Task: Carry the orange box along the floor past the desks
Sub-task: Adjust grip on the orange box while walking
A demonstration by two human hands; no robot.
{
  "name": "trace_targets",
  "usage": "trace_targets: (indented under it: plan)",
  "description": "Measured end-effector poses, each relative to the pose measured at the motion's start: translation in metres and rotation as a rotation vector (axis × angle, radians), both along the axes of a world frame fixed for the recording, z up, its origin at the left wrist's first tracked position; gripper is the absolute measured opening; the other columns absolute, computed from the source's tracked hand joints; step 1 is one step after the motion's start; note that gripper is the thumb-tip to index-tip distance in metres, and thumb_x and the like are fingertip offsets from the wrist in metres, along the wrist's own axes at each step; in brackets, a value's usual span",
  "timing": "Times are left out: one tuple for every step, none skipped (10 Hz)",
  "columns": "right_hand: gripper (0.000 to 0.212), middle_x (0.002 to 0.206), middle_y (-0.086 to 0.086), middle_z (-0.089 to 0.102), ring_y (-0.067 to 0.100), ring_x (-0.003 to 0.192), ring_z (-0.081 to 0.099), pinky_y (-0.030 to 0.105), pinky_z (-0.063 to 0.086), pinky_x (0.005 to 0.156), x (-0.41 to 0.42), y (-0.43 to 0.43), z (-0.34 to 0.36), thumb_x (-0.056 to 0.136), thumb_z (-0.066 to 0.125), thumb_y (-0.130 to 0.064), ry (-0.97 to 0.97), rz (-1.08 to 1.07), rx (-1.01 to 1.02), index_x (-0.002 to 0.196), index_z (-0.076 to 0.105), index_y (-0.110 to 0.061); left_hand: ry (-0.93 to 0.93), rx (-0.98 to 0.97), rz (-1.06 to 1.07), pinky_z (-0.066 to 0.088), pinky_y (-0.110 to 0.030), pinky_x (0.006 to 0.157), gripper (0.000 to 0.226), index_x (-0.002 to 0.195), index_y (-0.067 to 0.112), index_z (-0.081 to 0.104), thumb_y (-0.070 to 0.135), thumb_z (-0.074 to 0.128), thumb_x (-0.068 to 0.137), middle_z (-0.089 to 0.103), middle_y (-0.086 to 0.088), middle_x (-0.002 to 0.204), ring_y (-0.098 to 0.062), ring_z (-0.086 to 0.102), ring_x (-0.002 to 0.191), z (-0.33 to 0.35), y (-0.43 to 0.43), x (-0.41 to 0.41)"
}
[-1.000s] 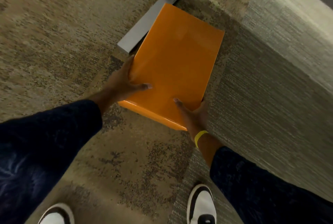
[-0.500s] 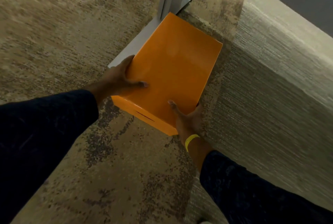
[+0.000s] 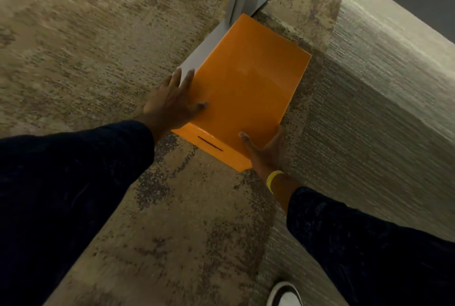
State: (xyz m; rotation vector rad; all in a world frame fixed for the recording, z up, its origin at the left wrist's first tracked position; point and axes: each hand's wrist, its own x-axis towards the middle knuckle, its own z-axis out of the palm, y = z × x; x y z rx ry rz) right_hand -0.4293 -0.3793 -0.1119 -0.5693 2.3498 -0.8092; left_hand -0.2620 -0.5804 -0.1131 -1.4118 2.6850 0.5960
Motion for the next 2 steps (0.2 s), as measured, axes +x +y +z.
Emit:
trace_targets:
  plan:
    - [0.12, 0.167, 0.006, -0.003, 0.028, 0.153, 0.005, 0.051, 0.023, 0.119, 0.019, 0.019, 0.023, 0.074, 0.067, -0.069, 0.144, 0.17, 0.058, 0.157, -0.002, -0.019, -0.058, -0.146, -0.076, 0.021, -0.065, 0.117, 0.099, 0.159, 0.022, 0.0, 0.083, 0.027, 0.085, 0.005, -0.019, 0.169, -0.041, 0.014, 0.153, 0.011, 0.038, 0.025]
    - [0.119, 0.167, 0.007, -0.003, 0.028, 0.153, 0.0, 0.056, 0.019, 0.119, 0.031, 0.025, 0.04, 0.072, 0.062, -0.076, 0.238, 0.286, 0.064, 0.157, 0.0, -0.022, -0.04, -0.194, -0.101, 0.014, -0.065, 0.12, 0.102, 0.159, 0.02, -0.001, 0.085, 0.022, 0.084, 0.001, -0.017, 0.169, -0.038, 0.008, 0.155, 0.029, 0.055, 0.04]
